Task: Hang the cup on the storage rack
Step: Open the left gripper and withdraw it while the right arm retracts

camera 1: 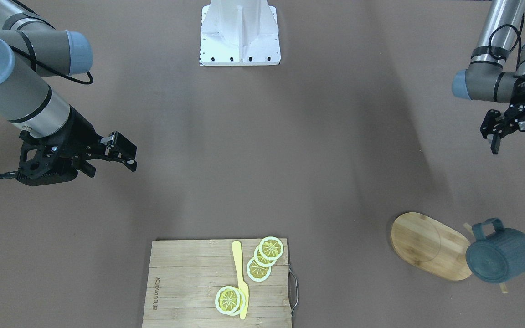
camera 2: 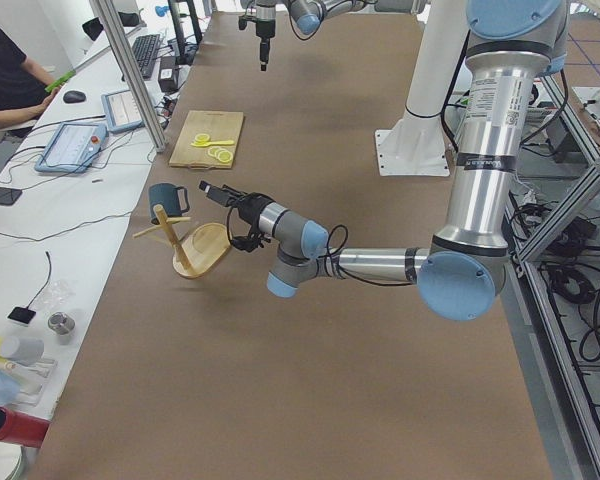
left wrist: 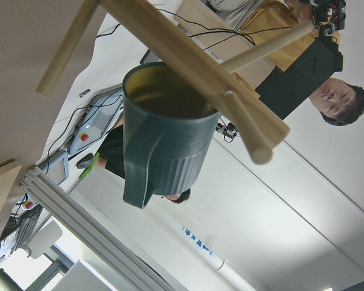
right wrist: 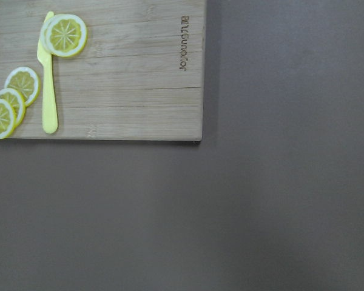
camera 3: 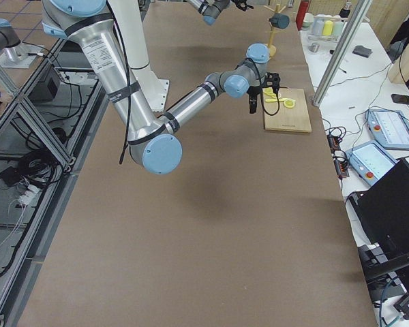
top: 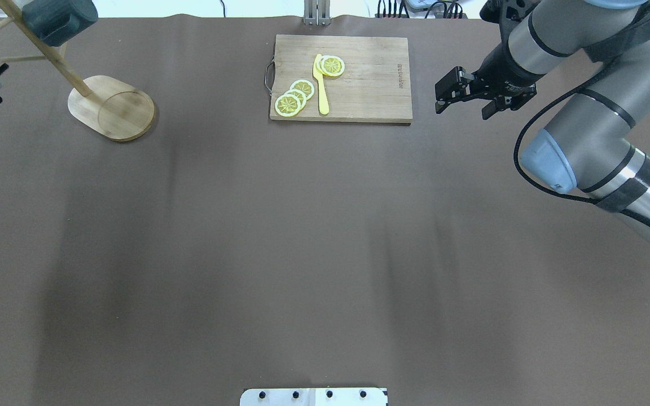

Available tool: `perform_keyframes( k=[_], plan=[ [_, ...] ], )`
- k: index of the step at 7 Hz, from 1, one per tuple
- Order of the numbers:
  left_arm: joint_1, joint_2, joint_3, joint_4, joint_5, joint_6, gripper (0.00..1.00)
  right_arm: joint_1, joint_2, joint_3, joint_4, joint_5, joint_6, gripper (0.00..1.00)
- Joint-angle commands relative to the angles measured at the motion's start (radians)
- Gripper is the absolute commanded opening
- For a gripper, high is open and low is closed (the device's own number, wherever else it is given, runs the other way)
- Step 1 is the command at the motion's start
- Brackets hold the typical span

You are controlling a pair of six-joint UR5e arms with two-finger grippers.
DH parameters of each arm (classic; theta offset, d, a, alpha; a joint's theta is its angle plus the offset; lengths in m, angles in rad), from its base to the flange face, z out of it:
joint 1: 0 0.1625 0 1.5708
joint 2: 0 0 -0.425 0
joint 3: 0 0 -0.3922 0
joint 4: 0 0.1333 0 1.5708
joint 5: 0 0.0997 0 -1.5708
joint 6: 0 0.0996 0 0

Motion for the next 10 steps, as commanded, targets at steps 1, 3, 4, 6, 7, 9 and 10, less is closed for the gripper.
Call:
perform_keyframes(
  k=[1, 3, 4, 6, 7, 9, 10],
  plan=[
    [-0.062, 0.079, -0.140, -0.001, -0.009, 0.199, 0.98, 0.071, -0.079, -0.001, -0.001, -0.002, -0.014, 1.00],
    [-0.137, 0.109, -0.185, 0.000, -0.032, 0.438, 0.98, 0.198, -0.188, -0.029, -0.010, -0.001, -0.106, 1.00],
    [-0.185, 0.109, -0.204, 0.017, -0.038, 0.544, 0.98, 0.265, -0.240, -0.082, -0.009, -0.002, -0.225, 1.00],
    [-0.287, 0.091, -0.219, 0.145, -0.112, 0.888, 0.98, 0.399, -0.298, -0.206, -0.004, 0.010, -0.509, 1.00],
    [-0.303, 0.094, -0.224, 0.210, -0.111, 1.036, 0.98, 0.425, -0.333, -0.219, -0.001, 0.015, -0.545, 1.00],
    [-0.340, 0.129, -0.100, 0.247, -0.111, 1.466, 0.98, 0.479, -0.392, -0.216, 0.001, 0.042, -0.640, 1.00],
    [-0.395, 0.128, -0.052, 0.302, -0.114, 1.680, 0.98, 0.487, -0.422, -0.210, 0.002, 0.047, -0.675, 1.00]
  ],
)
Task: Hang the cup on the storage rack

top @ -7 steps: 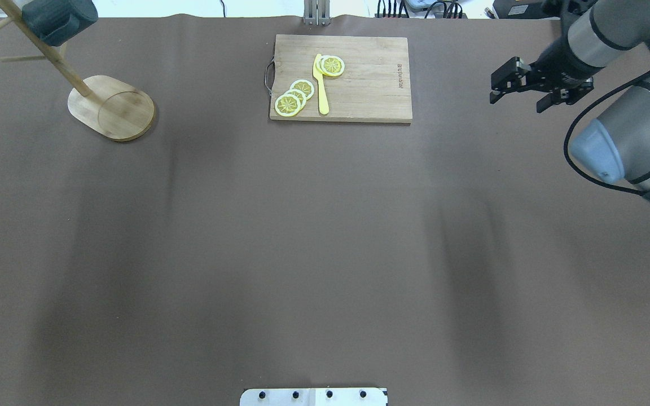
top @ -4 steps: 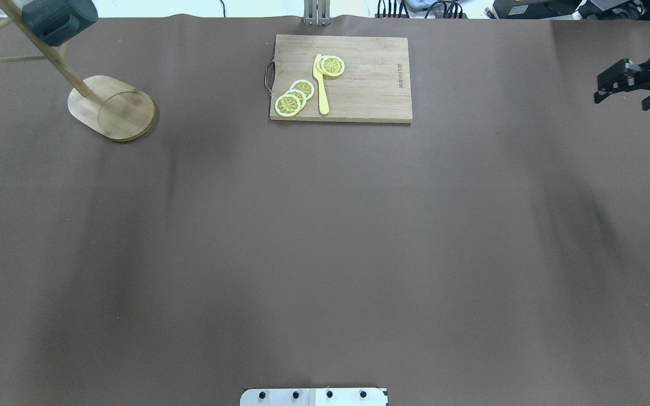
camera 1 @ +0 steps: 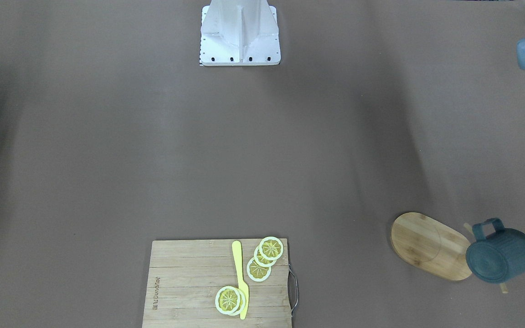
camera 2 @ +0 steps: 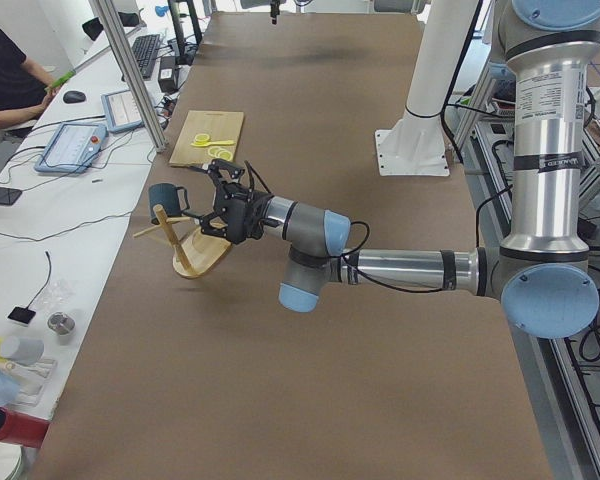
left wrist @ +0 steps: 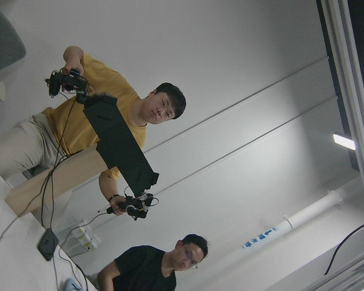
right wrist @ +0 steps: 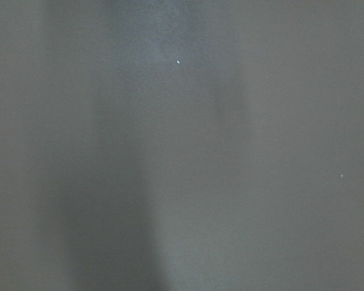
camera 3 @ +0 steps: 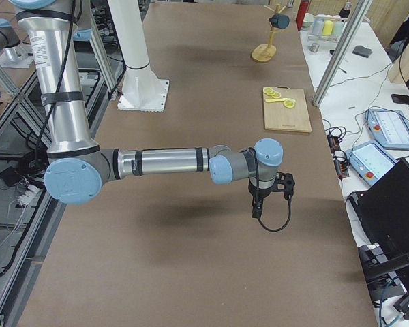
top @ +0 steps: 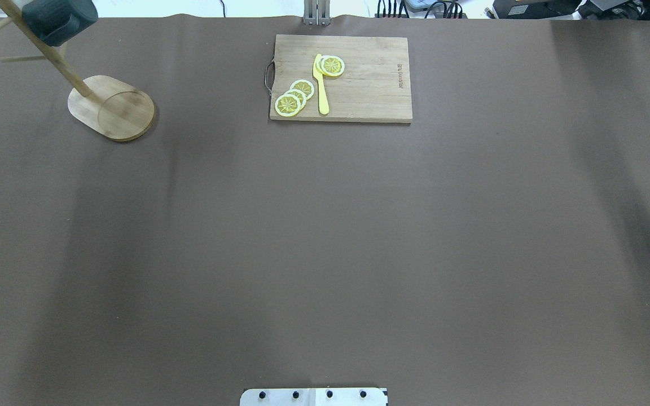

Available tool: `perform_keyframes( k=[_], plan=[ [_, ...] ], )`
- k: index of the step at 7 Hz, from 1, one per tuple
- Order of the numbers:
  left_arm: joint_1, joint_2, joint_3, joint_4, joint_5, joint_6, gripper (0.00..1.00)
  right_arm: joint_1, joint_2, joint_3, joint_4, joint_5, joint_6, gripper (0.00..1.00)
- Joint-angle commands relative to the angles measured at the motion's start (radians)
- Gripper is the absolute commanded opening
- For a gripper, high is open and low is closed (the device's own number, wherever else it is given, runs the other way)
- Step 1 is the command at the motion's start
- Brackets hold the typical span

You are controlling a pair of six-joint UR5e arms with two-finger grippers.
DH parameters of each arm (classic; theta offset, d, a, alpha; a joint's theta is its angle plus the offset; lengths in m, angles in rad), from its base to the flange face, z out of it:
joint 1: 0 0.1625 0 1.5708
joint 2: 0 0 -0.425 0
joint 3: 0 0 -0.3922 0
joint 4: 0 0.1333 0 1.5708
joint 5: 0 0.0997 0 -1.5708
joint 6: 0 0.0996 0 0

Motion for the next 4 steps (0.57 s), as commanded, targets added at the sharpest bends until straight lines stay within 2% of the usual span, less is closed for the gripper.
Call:
perform_keyframes(
  k=[1, 2, 4],
  plan=[
    [-0.110, -0.003, 0.062, 0.170, -0.009, 0.378, 0.98, 0.031, -0.046, 0.004, 0.002, 0.012, -0.055, 1.00],
    [-0.173, -0.010, 0.060, 0.288, -0.076, 0.502, 0.98, 0.071, -0.052, 0.004, -0.013, 0.041, -0.063, 1.00],
    [-0.331, -0.024, 0.042, 0.610, -0.348, 0.775, 0.98, 0.102, -0.130, 0.058, -0.004, 0.068, -0.068, 1.00]
  ],
)
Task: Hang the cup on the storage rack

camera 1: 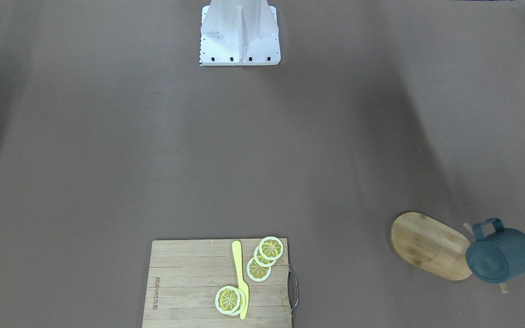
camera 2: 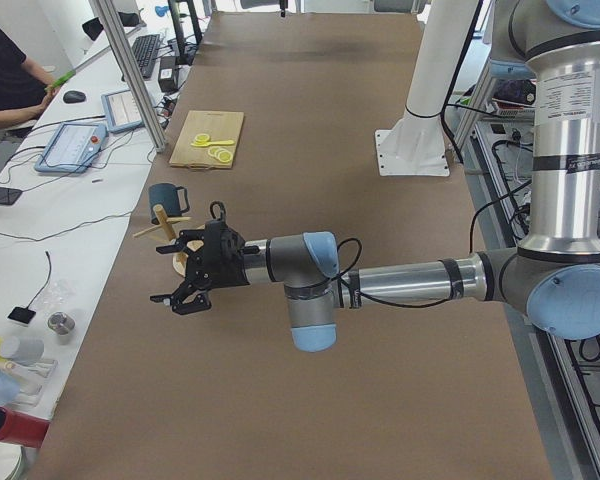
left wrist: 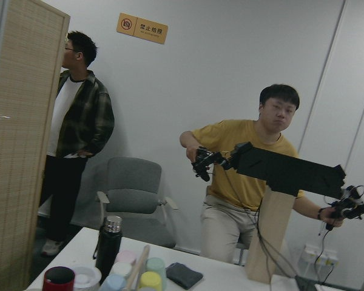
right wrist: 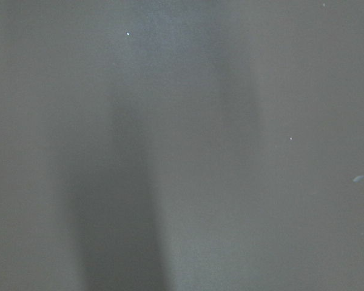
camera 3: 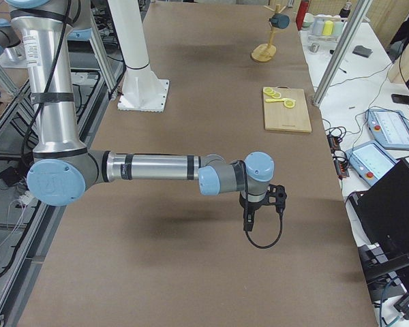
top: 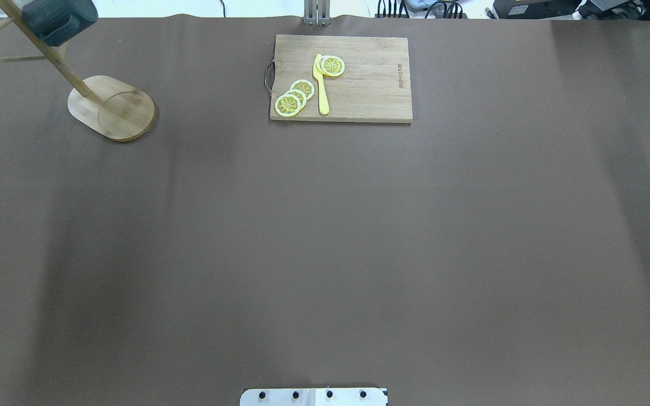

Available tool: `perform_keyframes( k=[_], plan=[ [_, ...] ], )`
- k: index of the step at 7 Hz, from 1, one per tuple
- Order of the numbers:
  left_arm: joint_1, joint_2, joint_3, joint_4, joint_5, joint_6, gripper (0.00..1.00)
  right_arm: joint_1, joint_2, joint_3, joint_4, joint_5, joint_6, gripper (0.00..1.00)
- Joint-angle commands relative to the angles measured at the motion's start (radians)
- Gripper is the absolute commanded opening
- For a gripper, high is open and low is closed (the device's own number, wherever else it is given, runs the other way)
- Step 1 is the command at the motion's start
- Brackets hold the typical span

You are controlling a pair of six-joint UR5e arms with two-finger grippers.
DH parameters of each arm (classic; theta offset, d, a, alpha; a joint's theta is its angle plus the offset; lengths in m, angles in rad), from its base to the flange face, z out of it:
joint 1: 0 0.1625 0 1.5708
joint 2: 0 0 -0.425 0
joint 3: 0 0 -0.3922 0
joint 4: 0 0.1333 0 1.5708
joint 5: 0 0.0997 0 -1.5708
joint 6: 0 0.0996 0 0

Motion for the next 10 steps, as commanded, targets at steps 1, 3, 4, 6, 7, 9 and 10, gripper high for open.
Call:
perform_keyframes(
  k=[1, 3, 4, 6, 7, 9, 10],
  plan=[
    [-0.113, -0.009, -0.027, 0.371, -0.234, 0.314, 0.98, 0.017, -0.081, 0.067, 0.006, 0.014, -0.002, 1.00],
    [-0.113, -0.041, -0.085, 0.679, -0.316, 0.495, 0.98, 0.017, -0.088, 0.073, 0.009, -0.001, 0.000, 1.00],
    [-0.112, -0.073, -0.136, 0.893, -0.370, 0.586, 0.98, 0.015, -0.075, 0.075, 0.009, -0.007, 0.000, 1.00],
    [-0.093, -0.084, -0.150, 1.039, -0.503, 0.623, 0.98, 0.015, -0.075, 0.076, 0.009, -0.003, 0.000, 1.00],
    [-0.031, -0.067, -0.151, 1.041, -0.586, 0.614, 0.98, 0.015, -0.078, 0.072, 0.009, 0.003, 0.001, 1.00],
    [0.058, -0.018, -0.153, 1.056, -0.586, 0.613, 0.98, 0.015, -0.081, 0.069, 0.009, 0.003, 0.004, 1.00],
    [0.059, 0.014, -0.168, 1.084, -0.609, 0.626, 0.98, 0.015, -0.078, 0.070, 0.009, 0.006, 0.008, 1.00]
  ],
)
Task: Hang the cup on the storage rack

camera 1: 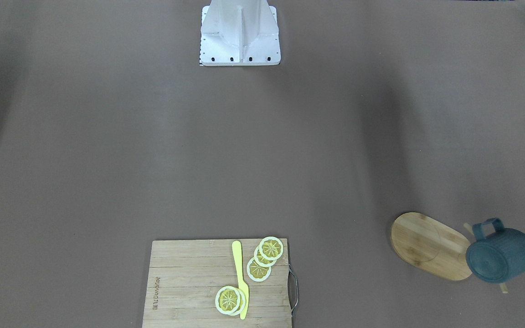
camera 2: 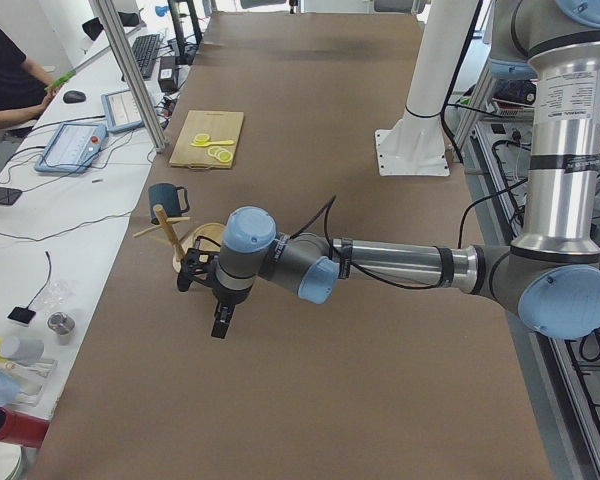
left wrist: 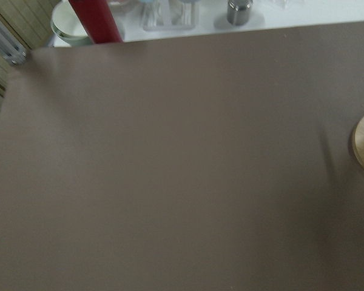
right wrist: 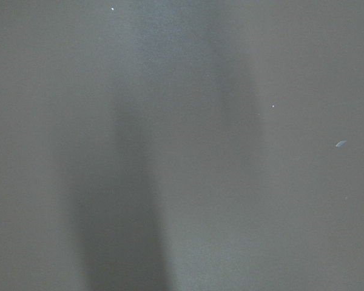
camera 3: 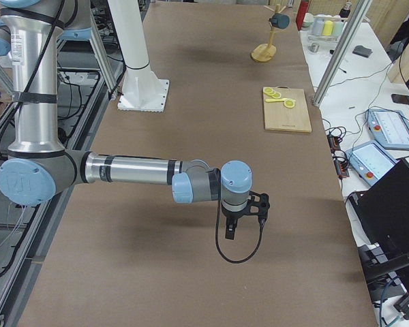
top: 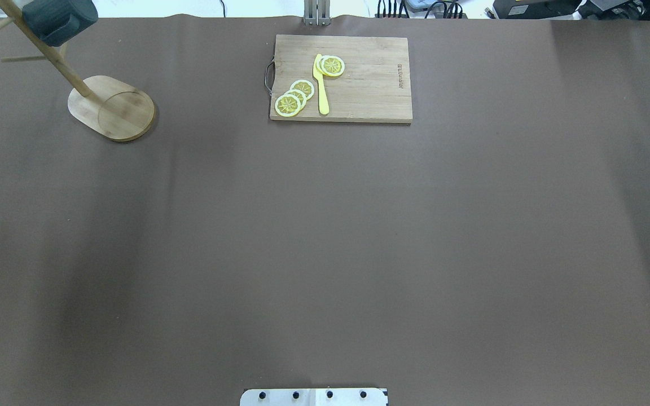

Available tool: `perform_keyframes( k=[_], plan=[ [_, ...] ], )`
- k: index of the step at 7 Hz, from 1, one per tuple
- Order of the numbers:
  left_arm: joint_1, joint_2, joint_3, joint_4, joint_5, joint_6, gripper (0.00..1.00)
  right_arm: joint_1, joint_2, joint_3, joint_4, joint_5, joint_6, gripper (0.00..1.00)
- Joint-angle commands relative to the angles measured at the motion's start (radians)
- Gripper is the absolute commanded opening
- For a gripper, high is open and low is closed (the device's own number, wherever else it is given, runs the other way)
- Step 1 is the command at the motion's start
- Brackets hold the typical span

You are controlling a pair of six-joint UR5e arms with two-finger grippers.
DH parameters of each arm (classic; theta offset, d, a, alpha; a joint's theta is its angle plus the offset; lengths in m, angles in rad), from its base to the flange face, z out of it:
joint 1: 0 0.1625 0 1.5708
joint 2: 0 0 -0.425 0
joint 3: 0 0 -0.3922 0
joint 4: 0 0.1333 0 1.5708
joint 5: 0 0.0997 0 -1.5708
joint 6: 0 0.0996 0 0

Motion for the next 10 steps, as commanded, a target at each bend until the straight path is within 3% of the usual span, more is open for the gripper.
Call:
perform_keyframes(
  k=[1, 2, 4, 5, 9, 10],
  plan=[
    [0.017, 0.062, -0.029, 0.030, -0.064, 0.031, 0.98, -0.002, 0.003, -0.002, -0.002, 0.002, 0.003, 1.00],
    [0.020, 0.061, -0.040, 0.071, -0.101, 0.069, 0.98, -0.002, 0.005, 0.001, 0.000, 0.005, 0.006, 1.00],
    [0.004, 0.044, -0.121, 0.331, -0.093, 0.272, 0.98, -0.002, 0.005, 0.004, -0.002, 0.007, 0.007, 1.00],
    [-0.019, 0.044, -0.118, 0.384, -0.093, 0.356, 0.98, -0.002, 0.005, 0.008, -0.005, 0.008, 0.006, 1.00],
    [-0.039, 0.058, -0.075, 0.383, -0.097, 0.347, 0.98, -0.005, 0.011, 0.029, -0.026, 0.054, 0.016, 1.00],
    [-0.039, 0.061, -0.072, 0.380, -0.099, 0.347, 0.98, -0.026, 0.020, 0.073, -0.088, 0.041, 0.042, 1.00]
  ],
)
